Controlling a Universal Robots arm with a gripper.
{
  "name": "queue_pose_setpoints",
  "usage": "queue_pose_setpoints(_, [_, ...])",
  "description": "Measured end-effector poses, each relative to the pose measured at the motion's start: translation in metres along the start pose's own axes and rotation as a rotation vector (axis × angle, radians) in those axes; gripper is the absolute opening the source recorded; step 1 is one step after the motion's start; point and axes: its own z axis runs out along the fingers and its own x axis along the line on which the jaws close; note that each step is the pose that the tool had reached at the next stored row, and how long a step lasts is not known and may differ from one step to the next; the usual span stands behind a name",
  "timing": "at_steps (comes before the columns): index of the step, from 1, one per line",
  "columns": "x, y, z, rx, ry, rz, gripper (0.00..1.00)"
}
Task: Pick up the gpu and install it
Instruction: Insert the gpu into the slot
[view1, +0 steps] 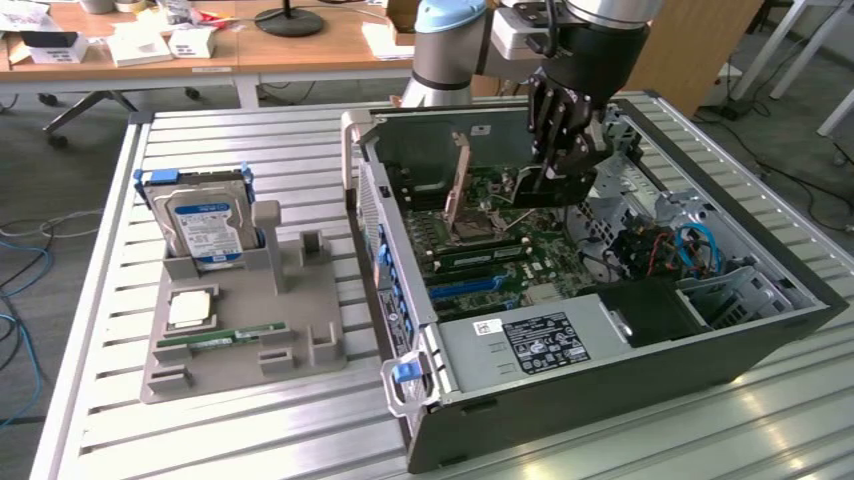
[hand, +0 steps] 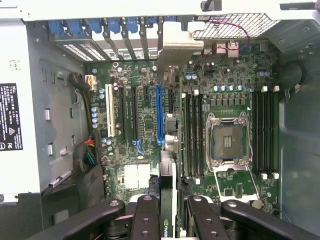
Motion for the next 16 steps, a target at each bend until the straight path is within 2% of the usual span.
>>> queue_pose_setpoints(16, [0.0001, 0.0012, 0.0025, 0.0002, 0.0001, 0.000, 0.26])
